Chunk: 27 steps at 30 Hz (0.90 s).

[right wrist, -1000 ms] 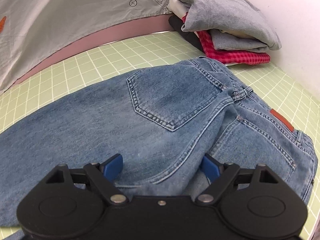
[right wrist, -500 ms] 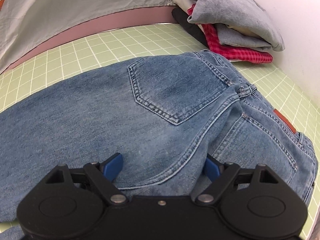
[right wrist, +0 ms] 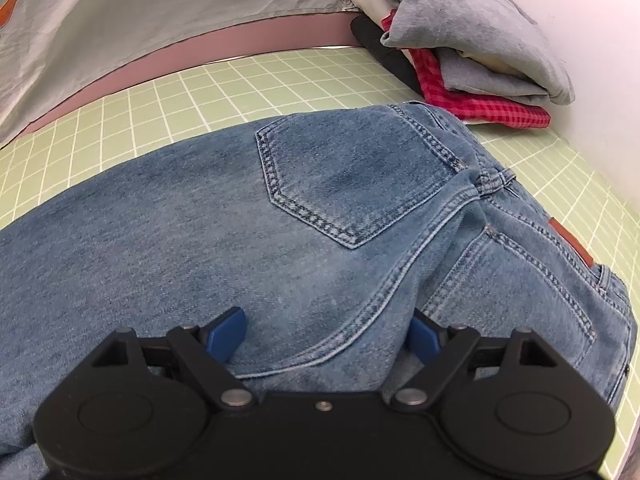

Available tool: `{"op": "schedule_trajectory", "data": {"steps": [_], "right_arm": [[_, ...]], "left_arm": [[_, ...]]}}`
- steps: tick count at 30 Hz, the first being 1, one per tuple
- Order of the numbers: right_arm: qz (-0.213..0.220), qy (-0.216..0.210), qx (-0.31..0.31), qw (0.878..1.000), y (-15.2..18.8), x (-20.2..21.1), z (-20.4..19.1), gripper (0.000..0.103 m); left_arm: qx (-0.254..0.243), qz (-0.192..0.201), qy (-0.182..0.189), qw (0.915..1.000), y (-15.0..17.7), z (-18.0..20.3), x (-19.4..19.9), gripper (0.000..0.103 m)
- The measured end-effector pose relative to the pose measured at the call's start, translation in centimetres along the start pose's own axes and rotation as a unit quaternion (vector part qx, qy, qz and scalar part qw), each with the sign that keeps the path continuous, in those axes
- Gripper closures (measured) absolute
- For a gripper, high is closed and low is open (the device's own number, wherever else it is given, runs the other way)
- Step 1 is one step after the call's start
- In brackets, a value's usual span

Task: Fold clothes

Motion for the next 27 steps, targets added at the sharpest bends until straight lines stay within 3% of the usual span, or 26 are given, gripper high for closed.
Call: {"op": "schedule_trajectory", "data": {"steps": [5,10,18,20,24,27], "right_arm": [[-0.001,0.003,-0.003,1.000,-1.4,-1.0,-0.2,0.016],[-0.009,-0.002,-0.025,1.000,-2.6,-2.4,0.0,0.013],[0.008,0.004,-0.038,0.999,-5.7,-5.2,1.9,0.013],[0.012,-0.012,-0.033,0.999,-6.4,-5.9,2.1,0.009],[0.013,-0.015,-0.049,0.999,-7.9,-7.5,2.3,0.000],[0.018,-0.010,-0.070,0.997,-9.2,-8.6,2.5,0.000]], "left_arm": [[-0.014,-0.002,0.017,0.9997,-1.7,0.9,-2.1,0.043],[-0.026,-0.018,0.025,0.9992,-2.6,2.9,-4.7,0.042],[-0.044,-0.033,0.009,0.9985,-3.3,4.3,-7.2,0.042],[-0.046,-0.036,0.004,0.9983,-3.4,4.5,-7.5,0.042],[-0.037,-0.028,-0.007,0.9989,-4.3,4.4,-7.1,0.042],[-0.025,-0.009,-0.011,0.9996,-5.5,4.4,-6.2,0.039]]}}
Point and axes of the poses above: each gripper's, at about its wrist camera, not at the fingertips, and x roughly against the way its jaws point, z to its right, y to its underside, the point moved 3 cm from there along -x, roughly the way its jaws point, and after that the axes turned 2 degrees about -y, right-handed, at the moved point
